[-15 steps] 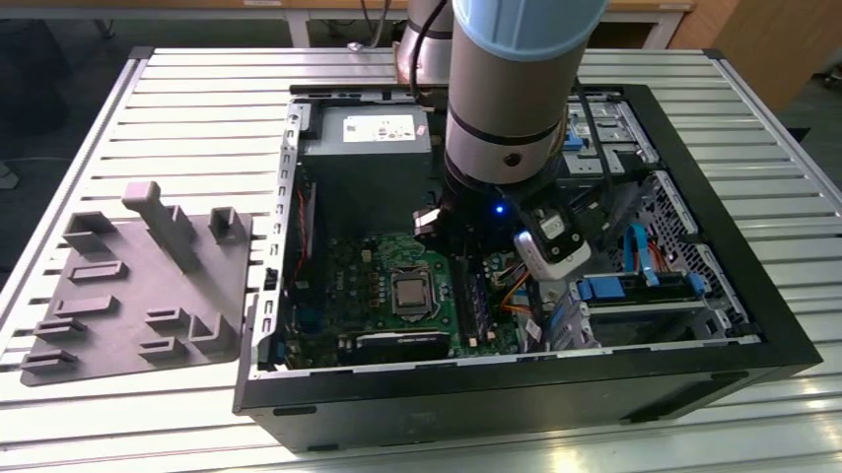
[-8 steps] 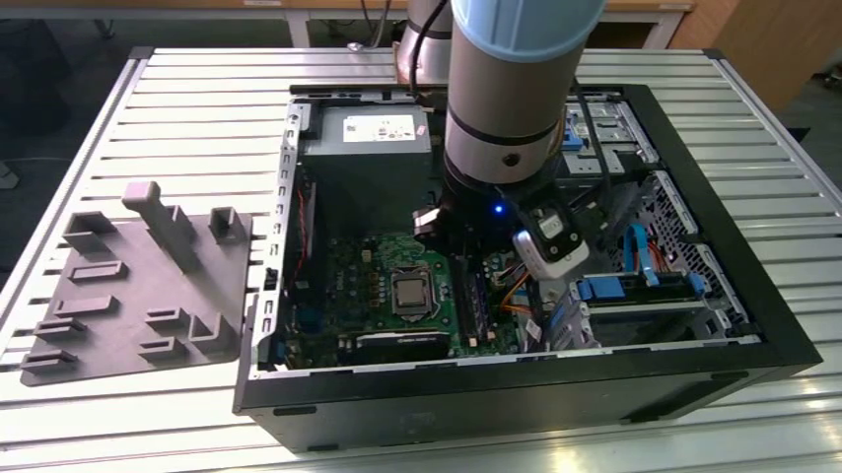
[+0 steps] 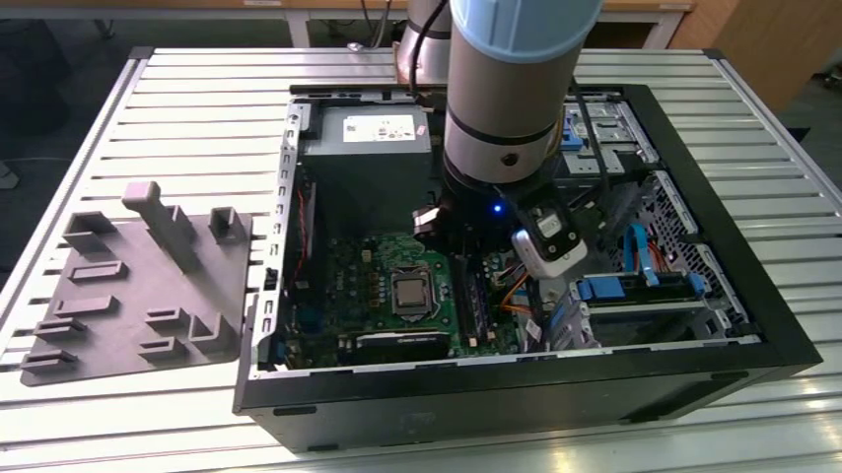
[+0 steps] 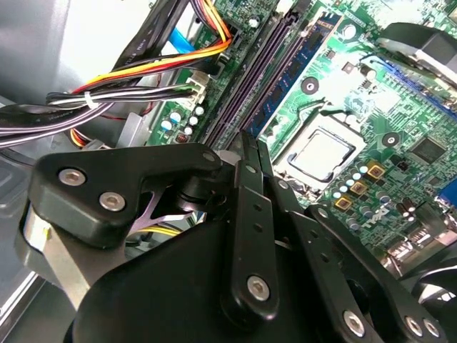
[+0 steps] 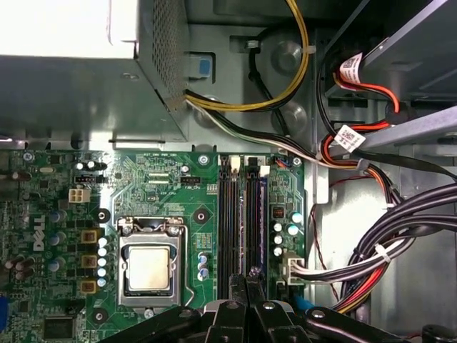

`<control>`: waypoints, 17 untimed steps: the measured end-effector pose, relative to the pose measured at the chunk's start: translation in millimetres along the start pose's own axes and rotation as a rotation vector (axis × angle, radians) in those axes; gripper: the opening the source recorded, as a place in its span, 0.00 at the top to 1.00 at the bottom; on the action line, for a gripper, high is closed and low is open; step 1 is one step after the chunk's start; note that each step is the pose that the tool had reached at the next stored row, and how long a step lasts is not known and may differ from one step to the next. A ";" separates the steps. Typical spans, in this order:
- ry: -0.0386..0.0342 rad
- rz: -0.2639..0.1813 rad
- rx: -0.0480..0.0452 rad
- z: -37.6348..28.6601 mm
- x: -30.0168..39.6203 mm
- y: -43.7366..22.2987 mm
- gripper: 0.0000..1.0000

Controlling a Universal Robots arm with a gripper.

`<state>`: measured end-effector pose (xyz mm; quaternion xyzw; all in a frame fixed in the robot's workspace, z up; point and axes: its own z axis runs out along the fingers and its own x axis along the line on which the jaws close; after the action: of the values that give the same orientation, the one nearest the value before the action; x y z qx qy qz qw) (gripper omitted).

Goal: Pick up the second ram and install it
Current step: 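Insert the second ram into the second slot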

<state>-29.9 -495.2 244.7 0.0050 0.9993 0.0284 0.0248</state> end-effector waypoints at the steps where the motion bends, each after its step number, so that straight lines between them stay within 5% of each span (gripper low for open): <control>1: 0.0000 0.001 0.0000 0.3 0.0 0.1 0.88; 17: -0.0015 0.024 0.0010 4.0 0.3 2.3 0.88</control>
<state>-30.0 -492.7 240.8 0.0169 0.9991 0.0282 0.0252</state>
